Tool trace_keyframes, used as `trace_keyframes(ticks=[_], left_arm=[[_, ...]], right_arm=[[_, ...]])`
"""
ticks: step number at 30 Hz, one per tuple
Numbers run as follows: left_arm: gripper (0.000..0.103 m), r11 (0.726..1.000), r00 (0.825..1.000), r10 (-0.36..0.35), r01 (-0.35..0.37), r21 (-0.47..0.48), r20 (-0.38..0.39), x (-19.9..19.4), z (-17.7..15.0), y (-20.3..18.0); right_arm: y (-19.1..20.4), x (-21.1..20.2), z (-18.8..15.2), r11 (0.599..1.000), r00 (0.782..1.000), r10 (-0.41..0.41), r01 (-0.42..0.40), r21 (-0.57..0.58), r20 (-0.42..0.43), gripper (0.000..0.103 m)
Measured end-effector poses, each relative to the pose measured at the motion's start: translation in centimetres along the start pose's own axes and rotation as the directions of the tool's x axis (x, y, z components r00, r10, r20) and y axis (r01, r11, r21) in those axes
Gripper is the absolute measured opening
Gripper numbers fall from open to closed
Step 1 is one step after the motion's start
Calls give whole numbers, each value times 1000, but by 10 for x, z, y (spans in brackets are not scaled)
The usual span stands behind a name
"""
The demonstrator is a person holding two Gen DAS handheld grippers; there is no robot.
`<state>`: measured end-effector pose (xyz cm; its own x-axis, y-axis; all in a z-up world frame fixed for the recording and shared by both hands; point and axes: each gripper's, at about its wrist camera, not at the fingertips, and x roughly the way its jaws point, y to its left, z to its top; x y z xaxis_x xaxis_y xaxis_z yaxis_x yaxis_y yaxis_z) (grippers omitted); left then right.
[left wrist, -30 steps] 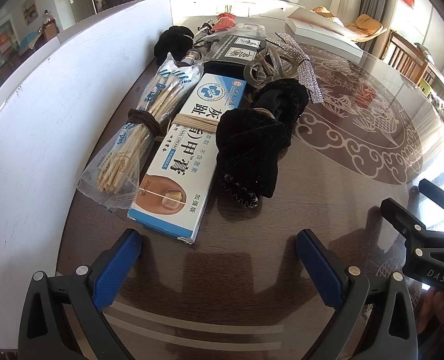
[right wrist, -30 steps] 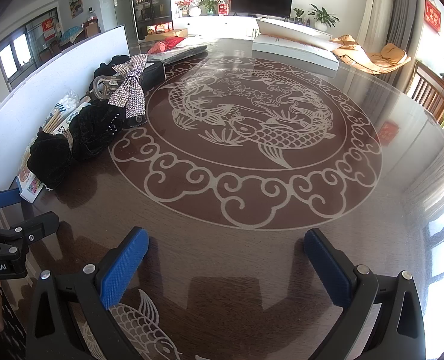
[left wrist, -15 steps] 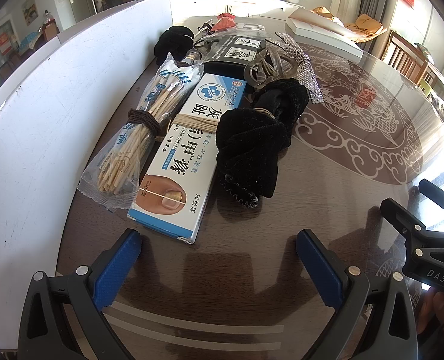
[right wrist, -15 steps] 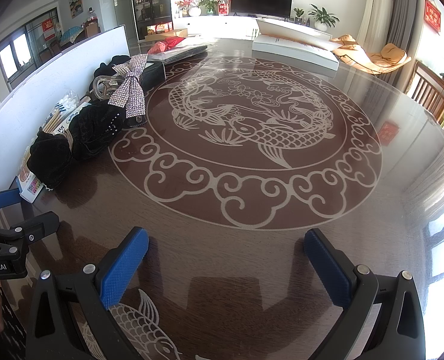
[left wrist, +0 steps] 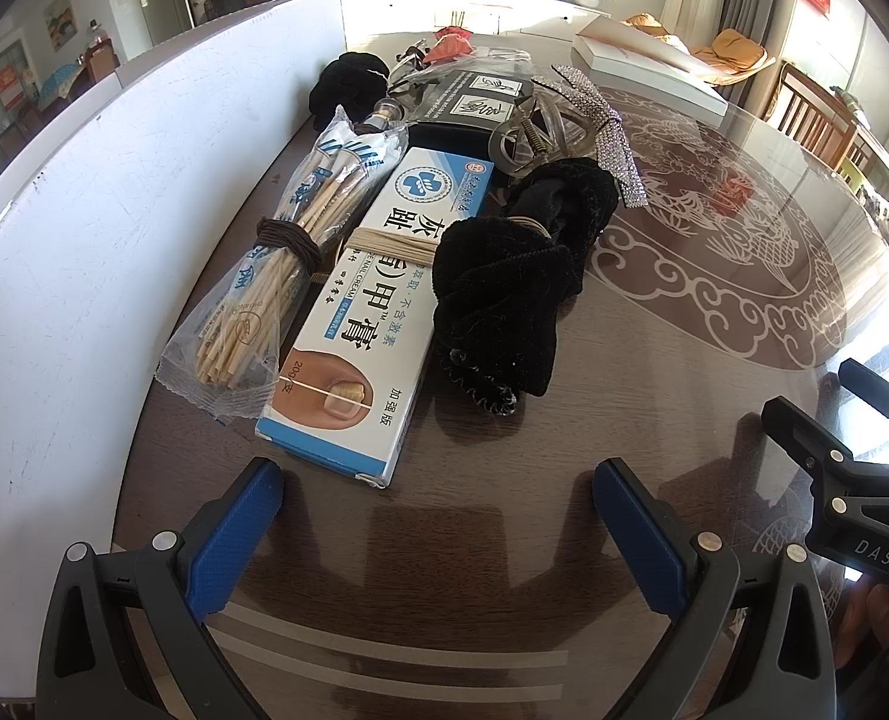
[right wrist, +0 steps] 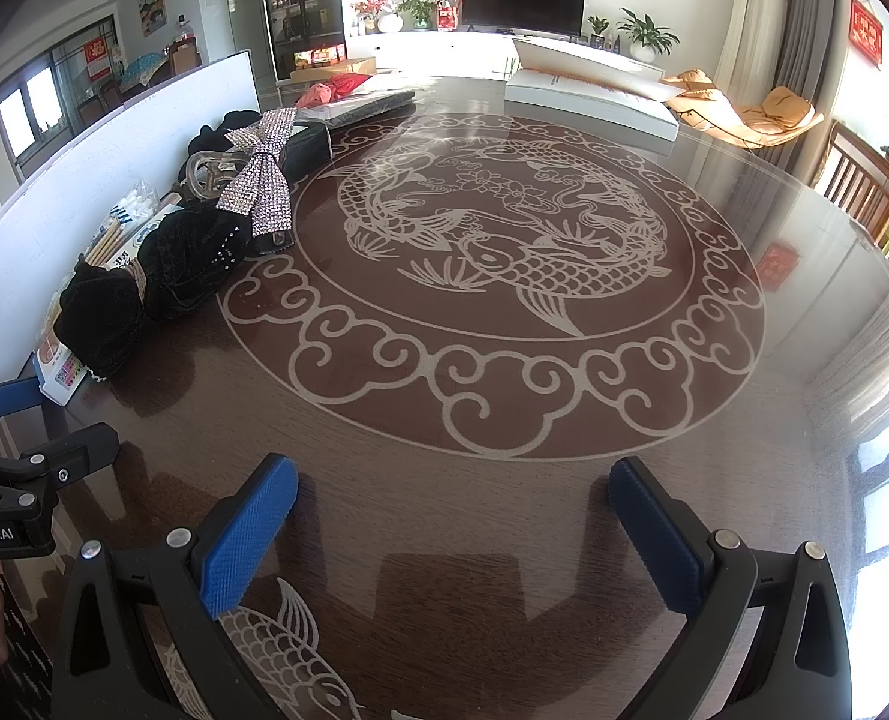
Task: Organize objects
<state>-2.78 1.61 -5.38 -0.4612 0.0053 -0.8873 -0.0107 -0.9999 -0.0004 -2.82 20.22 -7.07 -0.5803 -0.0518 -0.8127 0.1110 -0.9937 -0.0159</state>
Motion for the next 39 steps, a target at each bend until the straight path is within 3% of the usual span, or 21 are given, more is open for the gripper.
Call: trace_keyframes(ticks=[11, 14, 18, 23, 25, 27, 31, 32, 35, 39], left_arm=[[103, 1000, 1000, -3, 3, 0, -7, 0, 1, 1], [103, 998, 998, -56, 56, -4, 30, -13, 4, 6], [103, 999, 988, -26, 28, -15, 152, -36, 28, 16], [103, 1000, 995, -18, 20, -19, 103, -5, 72, 31], [103, 997, 997, -67, 69, -46, 40, 15, 82, 35], [103, 988, 990, -133, 136, -79, 38, 20, 87, 33], [103, 951, 950, -309, 307, -46, -39, 37, 90, -7], [103, 947, 947, -321, 320, -28, -26, 35, 90, -15], [103, 913, 915, -404, 404, -60, 7, 22, 86, -13], [103, 941, 942, -328, 332, -62, 69, -6, 73, 10]], right_arm=[[0, 0, 0, 1000, 1000, 0, 0, 1, 0, 103], [0, 0, 0, 1000, 1000, 0, 0, 1, 0, 103], [0, 0, 0, 1000, 1000, 0, 0, 1, 0, 103], [0, 0, 0, 1000, 1000, 0, 0, 1, 0, 103], [0, 0, 0, 1000, 1000, 0, 0, 1, 1, 103], [0, 0, 0, 1000, 1000, 0, 0, 1, 1, 103], [0, 0, 0, 1000, 1000, -1, 1, 1, 1, 103], [0, 0, 0, 1000, 1000, -1, 1, 1, 1, 103], [0, 0, 0, 1000, 1000, -1, 1, 1, 1, 103], [0, 0, 0, 1000, 1000, -1, 1, 2, 1, 103]])
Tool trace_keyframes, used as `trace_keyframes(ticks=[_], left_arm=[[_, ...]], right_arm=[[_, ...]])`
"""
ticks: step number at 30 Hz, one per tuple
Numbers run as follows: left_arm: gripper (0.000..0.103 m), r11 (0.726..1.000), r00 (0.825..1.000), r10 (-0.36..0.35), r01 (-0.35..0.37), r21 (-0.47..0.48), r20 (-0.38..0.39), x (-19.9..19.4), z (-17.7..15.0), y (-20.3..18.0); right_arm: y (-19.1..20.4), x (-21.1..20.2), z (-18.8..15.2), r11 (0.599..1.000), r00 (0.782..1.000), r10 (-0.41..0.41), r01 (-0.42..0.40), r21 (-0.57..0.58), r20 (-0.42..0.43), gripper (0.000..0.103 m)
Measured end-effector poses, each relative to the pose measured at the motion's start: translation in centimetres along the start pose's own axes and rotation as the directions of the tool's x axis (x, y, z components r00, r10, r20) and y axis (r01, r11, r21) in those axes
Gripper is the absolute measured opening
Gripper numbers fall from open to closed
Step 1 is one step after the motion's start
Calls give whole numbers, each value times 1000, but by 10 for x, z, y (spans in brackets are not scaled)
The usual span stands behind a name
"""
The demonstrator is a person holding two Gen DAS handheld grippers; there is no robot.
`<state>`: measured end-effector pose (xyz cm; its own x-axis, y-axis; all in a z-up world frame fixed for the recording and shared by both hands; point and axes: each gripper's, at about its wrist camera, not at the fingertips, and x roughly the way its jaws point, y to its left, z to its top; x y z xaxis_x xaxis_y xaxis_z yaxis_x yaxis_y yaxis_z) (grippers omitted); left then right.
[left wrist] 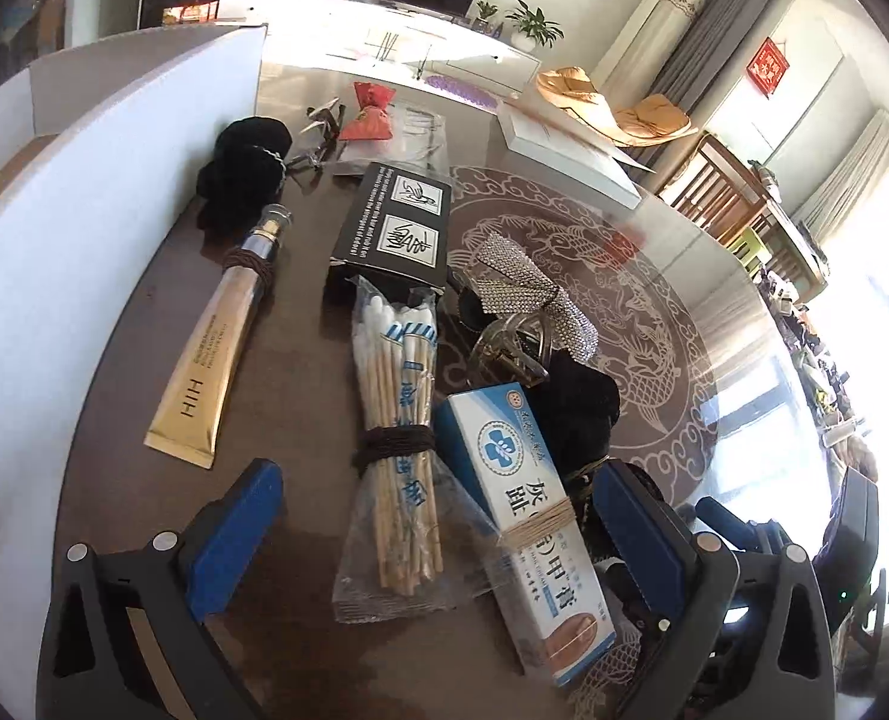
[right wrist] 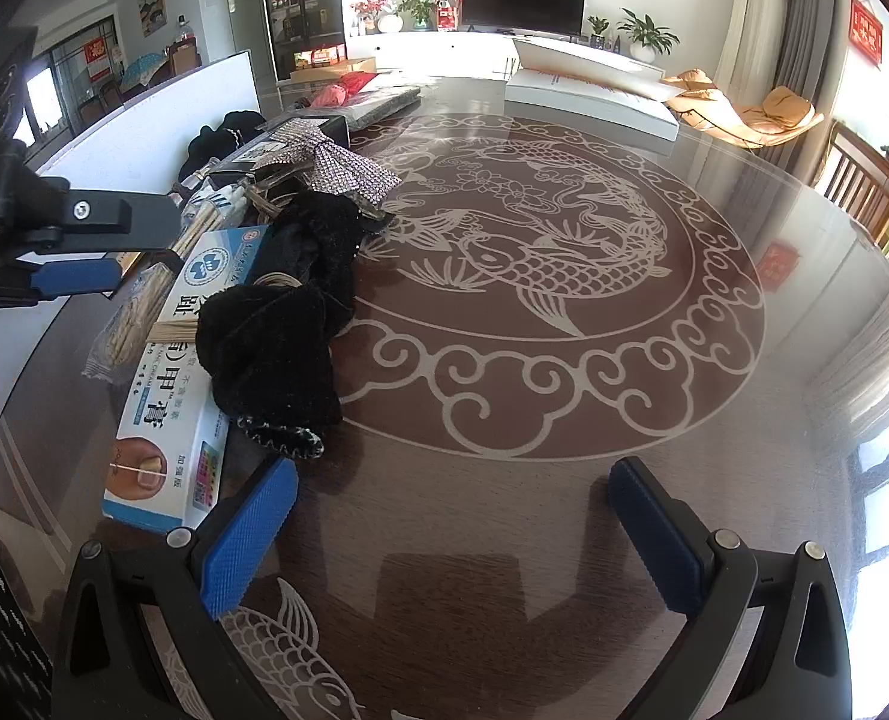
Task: Organize objects
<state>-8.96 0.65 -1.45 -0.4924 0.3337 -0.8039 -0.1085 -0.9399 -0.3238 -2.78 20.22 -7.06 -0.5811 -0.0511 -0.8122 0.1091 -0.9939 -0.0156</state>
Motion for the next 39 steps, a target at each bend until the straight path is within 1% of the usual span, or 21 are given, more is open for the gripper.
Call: trace_keyframes(ticks=[3, 5, 7, 10, 12, 14, 16, 19, 21, 22, 24, 39], left_arm=[[103, 1000, 999, 28, -28, 9, 16, -19, -15, 8], [103, 999, 999, 48, -48, 20, 22, -24, -27, 10], [103, 997, 997, 74, -75, 29, 11, -17, -34, 12], [103, 996, 995, 92, -92, 23, -32, -8, -47, 16], [103, 993, 992, 113, -111, 40, -51, -3, -50, 14], [103, 988, 988, 145, -141, 61, -55, -2, -54, 12], [103, 985, 984, 160, -155, 71, -73, 3, -56, 11], [103, 975, 977, 203, -195, 108, -72, 6, -60, 6], [103, 961, 966, 246, -234, 147, -73, 10, -63, 1], [103, 949, 958, 277, -261, 175, -73, 12, -65, -3], [103, 946, 958, 279, -263, 191, -63, 12, -68, -8], [103, 947, 959, 277, -262, 187, -61, 10, -69, -4]], right_arm=[[0, 0, 0, 1000, 1000, 0, 0, 0, 0, 103], [0, 0, 0, 1000, 1000, 0, 0, 0, 0, 103], [0, 0, 0, 1000, 1000, 0, 0, 0, 0, 103], [0, 0, 0, 1000, 1000, 0, 0, 1, 0, 103], [0, 0, 0, 1000, 1000, 0, 0, 1, 0, 103], [0, 0, 0, 1000, 1000, -1, 1, 1, 0, 103], [0, 0, 0, 1000, 1000, -1, 1, 1, 0, 103], [0, 0, 0, 1000, 1000, -1, 1, 1, 0, 103], [0, 0, 0, 1000, 1000, -1, 1, 1, 0, 103], [0, 0, 0, 1000, 1000, -1, 1, 1, 0, 103], [0, 0, 0, 1000, 1000, -1, 1, 1, 1, 103], [0, 0, -1, 1000, 1000, -2, 2, 2, 1, 103]])
